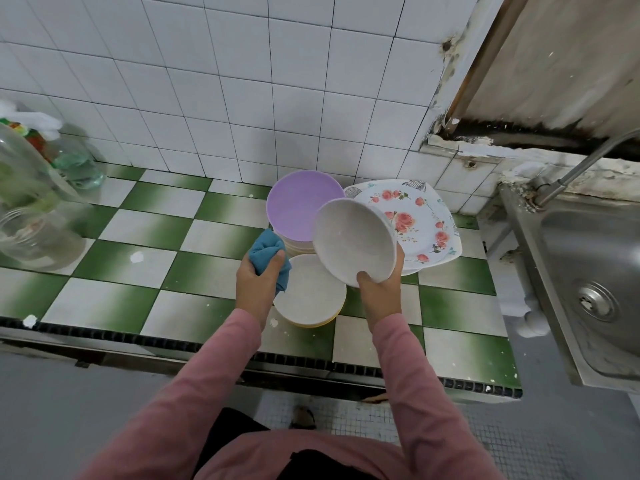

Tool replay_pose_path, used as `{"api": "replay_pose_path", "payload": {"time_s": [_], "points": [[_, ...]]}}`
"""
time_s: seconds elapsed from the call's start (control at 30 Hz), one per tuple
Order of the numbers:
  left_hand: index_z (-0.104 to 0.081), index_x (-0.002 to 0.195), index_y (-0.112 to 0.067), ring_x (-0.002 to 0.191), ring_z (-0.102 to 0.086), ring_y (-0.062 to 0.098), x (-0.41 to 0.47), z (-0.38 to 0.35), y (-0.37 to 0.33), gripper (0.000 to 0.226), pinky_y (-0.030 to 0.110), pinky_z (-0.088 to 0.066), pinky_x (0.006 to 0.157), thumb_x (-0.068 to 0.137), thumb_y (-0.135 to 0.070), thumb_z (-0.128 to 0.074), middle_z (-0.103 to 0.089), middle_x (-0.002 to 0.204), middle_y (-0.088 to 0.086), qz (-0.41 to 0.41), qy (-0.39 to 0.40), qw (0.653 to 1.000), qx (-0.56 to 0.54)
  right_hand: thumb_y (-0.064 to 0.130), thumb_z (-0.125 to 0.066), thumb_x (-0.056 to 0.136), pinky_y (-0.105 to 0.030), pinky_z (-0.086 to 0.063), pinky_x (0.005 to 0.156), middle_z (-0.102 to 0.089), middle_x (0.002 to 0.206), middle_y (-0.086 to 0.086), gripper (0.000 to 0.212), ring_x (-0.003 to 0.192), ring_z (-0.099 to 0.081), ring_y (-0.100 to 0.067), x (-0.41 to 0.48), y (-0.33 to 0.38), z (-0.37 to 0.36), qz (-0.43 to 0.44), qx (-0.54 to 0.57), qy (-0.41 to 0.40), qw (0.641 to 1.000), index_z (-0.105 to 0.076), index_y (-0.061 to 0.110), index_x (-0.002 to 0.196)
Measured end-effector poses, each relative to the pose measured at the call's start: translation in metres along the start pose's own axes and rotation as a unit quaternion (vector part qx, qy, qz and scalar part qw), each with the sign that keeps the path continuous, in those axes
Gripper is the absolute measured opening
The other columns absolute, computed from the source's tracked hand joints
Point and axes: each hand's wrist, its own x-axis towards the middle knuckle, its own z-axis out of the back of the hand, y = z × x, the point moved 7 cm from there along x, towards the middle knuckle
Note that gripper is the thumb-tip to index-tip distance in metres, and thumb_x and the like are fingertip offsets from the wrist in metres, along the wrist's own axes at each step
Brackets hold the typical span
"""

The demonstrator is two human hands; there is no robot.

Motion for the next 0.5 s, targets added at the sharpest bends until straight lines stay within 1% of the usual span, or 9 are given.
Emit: {"api": "replay_pose_path", "payload": {"time_s": [0.1, 0.2, 0.27, 0.3, 0.33, 0.4, 0.43, 0.47, 0.5], "points": [[-0.053, 0.121, -0.017, 0.089, -0.060, 0.008, -0.002, -0.002, -0.001, 0.030, 0.012, -0.052, 0.061, 0.094, -0.021, -0.064, -0.061, 0.099, -0.006, -0.003, 0.009, 1.000, -0.011, -0.017, -0.042, 0.087, -0.030, -0.060, 0.065, -0.049, 0.119, -0.001, 0.071, 0.106, -0.052, -0.022, 0.000, -0.012, 0.001, -0.108, 0.094, 0.002, 0.990, -0.033, 0.032, 0.138], [-0.053, 0.125, -0.017, 0.095, -0.061, 0.012, -0.005, -0.006, -0.003, 0.033, 0.018, -0.053, 0.069, 0.094, -0.022, -0.062, -0.062, 0.104, -0.005, -0.006, 0.023, 0.999, -0.023, -0.013, -0.043, 0.085, -0.037, -0.061, 0.064, -0.049, 0.128, -0.011, 0.057, 0.108, -0.054, -0.032, -0.003, -0.024, 0.001, -0.173, 0.172, 0.028, 0.969, -0.040, 0.023, 0.128], [-0.054, 0.127, -0.015, 0.096, -0.062, 0.013, -0.009, -0.011, -0.011, 0.034, 0.021, -0.054, 0.074, 0.095, -0.019, -0.061, -0.063, 0.105, -0.003, -0.023, 0.030, 0.998, -0.044, 0.000, -0.056, 0.085, -0.037, -0.061, 0.062, -0.051, 0.130, -0.015, 0.045, 0.104, -0.059, -0.033, -0.005, -0.029, 0.001, -0.198, 0.168, 0.037, 0.965, -0.043, 0.023, 0.121], [-0.054, 0.128, -0.013, 0.096, -0.062, 0.012, -0.012, -0.015, -0.017, 0.034, 0.021, -0.055, 0.076, 0.095, -0.017, -0.061, -0.063, 0.105, -0.003, -0.040, 0.033, 0.997, -0.052, 0.014, -0.061, 0.088, -0.036, -0.060, 0.062, -0.053, 0.129, -0.016, 0.040, 0.101, -0.061, -0.033, -0.006, -0.030, 0.001, -0.207, 0.142, 0.037, 0.967, -0.043, 0.025, 0.121], [-0.054, 0.129, -0.012, 0.096, -0.063, 0.010, -0.015, -0.019, -0.022, 0.034, 0.022, -0.055, 0.079, 0.095, -0.015, -0.060, -0.064, 0.106, -0.004, -0.063, 0.035, 0.996, -0.047, 0.033, -0.064, 0.089, -0.036, -0.060, 0.063, -0.055, 0.127, -0.015, 0.040, 0.097, -0.063, -0.032, -0.006, -0.031, 0.001, -0.214, 0.113, 0.036, 0.970, -0.042, 0.027, 0.122], [-0.052, 0.131, -0.015, 0.094, -0.062, 0.000, -0.022, -0.030, -0.034, 0.035, 0.018, -0.052, 0.081, 0.097, -0.012, -0.058, -0.062, 0.109, -0.006, -0.131, 0.049, 0.990, -0.004, 0.070, -0.061, 0.076, -0.037, -0.058, 0.068, -0.059, 0.123, -0.013, 0.069, 0.091, -0.062, -0.029, -0.002, -0.037, 0.001, -0.216, 0.075, 0.033, 0.973, -0.041, 0.030, 0.129], [-0.049, 0.134, -0.017, 0.096, -0.060, -0.005, -0.027, -0.037, -0.039, 0.038, 0.016, -0.051, 0.082, 0.097, -0.012, -0.058, -0.061, 0.114, -0.007, -0.174, 0.066, 0.982, 0.037, 0.083, -0.057, 0.068, -0.040, -0.058, 0.073, -0.061, 0.123, -0.013, 0.085, 0.090, -0.061, -0.029, -0.001, -0.040, -0.001, -0.214, 0.068, 0.038, 0.974, -0.041, 0.033, 0.134], [-0.045, 0.138, -0.019, 0.102, -0.058, -0.007, -0.031, -0.045, -0.042, 0.043, 0.015, -0.049, 0.086, 0.098, -0.012, -0.057, -0.058, 0.121, -0.007, -0.223, 0.083, 0.967, 0.093, 0.094, -0.052, 0.060, -0.046, -0.057, 0.082, -0.061, 0.125, -0.014, 0.097, 0.094, -0.060, -0.029, 0.000, -0.043, -0.005, -0.213, 0.058, 0.045, 0.974, -0.041, 0.037, 0.138], [-0.040, 0.142, -0.022, 0.111, -0.055, -0.004, -0.033, -0.054, -0.043, 0.047, 0.019, -0.048, 0.092, 0.098, -0.015, -0.057, -0.054, 0.129, -0.005, -0.264, 0.103, 0.946, 0.157, 0.102, -0.047, 0.053, -0.053, -0.053, 0.094, -0.061, 0.130, -0.014, 0.106, 0.102, -0.060, -0.031, 0.000, -0.046, -0.009, -0.215, 0.050, 0.055, 0.974, -0.042, 0.041, 0.139]]}}
